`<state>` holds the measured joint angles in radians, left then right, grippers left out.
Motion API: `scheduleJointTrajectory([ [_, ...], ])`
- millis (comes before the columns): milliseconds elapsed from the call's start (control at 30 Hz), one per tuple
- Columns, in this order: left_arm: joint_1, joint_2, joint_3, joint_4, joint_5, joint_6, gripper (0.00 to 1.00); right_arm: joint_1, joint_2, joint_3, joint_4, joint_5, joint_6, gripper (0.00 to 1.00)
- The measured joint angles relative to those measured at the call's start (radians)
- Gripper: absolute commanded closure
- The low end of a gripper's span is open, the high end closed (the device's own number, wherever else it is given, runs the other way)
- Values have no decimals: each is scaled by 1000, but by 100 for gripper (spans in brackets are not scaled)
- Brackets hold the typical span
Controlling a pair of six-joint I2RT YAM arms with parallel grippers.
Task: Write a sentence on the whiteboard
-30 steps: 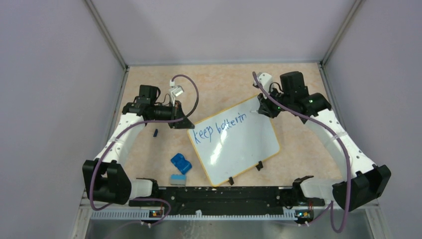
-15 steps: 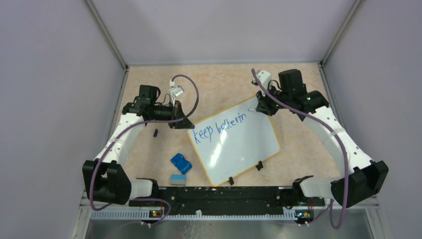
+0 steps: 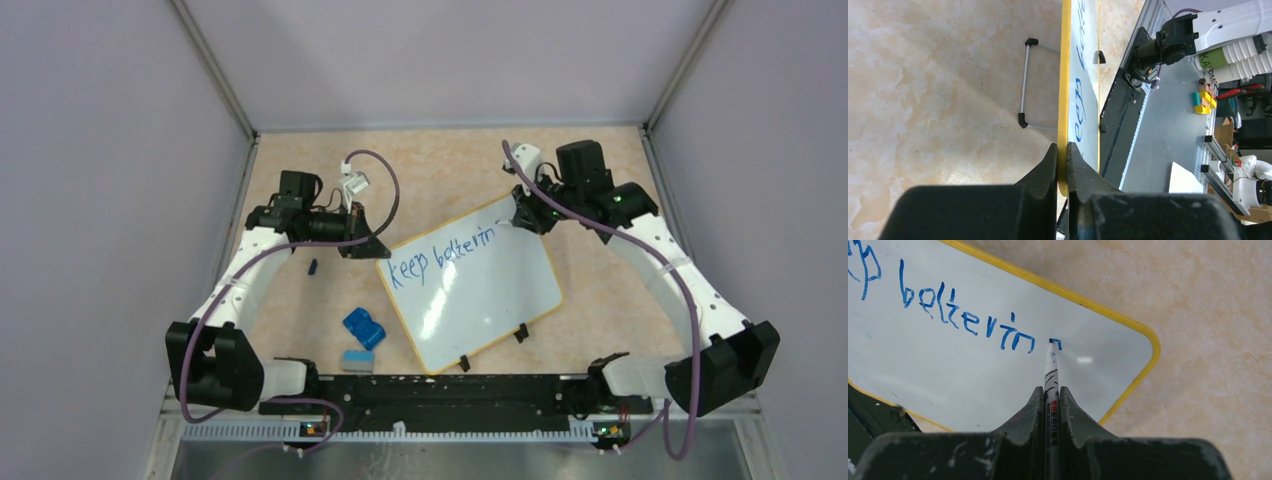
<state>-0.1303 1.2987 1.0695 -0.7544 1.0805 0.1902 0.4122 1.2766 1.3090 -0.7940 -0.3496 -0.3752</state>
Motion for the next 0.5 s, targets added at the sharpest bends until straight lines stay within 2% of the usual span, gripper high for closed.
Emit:
scheduleJointTrajectory([
  [500, -1, 0, 0, 2, -1, 0, 100, 0, -25, -40, -16, 2, -21, 100],
])
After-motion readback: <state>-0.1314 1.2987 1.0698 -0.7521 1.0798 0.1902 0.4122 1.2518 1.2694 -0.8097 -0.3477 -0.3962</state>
